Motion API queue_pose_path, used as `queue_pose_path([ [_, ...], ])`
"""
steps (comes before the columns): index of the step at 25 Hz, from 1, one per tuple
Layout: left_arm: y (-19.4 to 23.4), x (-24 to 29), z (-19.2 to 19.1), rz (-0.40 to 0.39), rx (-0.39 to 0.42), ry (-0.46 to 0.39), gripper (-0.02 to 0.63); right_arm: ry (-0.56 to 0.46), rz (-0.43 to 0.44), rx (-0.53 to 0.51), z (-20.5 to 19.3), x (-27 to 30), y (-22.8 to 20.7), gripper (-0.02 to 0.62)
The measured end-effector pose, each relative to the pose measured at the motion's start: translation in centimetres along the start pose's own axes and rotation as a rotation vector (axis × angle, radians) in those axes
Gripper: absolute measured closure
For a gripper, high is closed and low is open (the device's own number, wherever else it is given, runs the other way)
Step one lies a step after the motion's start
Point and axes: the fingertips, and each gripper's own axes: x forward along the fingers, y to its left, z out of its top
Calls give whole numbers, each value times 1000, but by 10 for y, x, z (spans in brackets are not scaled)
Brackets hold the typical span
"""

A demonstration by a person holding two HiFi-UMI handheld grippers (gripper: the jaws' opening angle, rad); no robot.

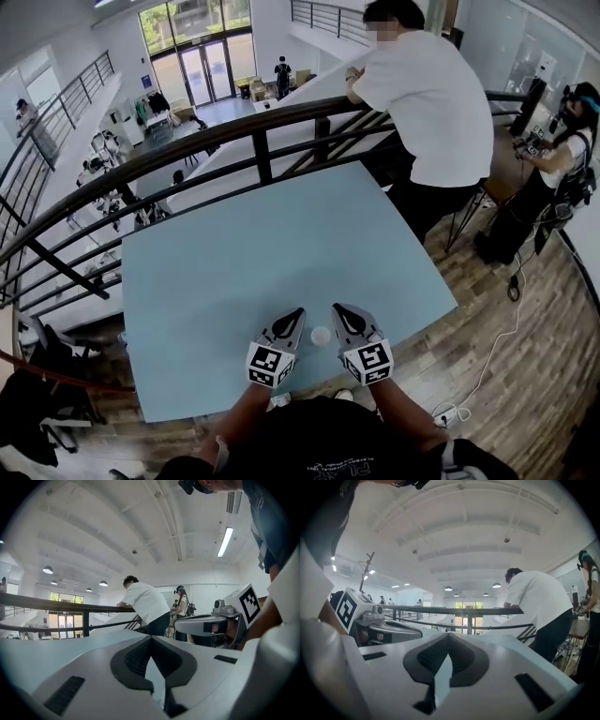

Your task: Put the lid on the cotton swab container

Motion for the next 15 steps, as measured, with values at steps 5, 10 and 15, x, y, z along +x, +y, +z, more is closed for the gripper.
queue_pose_path([
  [5, 0, -3, -1, 18, -4, 5, 594, -4, 44, -15, 6, 5, 3, 577],
  [10, 2, -8, -8, 36, -9, 15, 594, -3, 60, -28, 4, 9, 8, 577],
  [15, 4, -15, -13, 52, -6, 25, 594, 9, 53, -32, -3, 6, 11, 577],
])
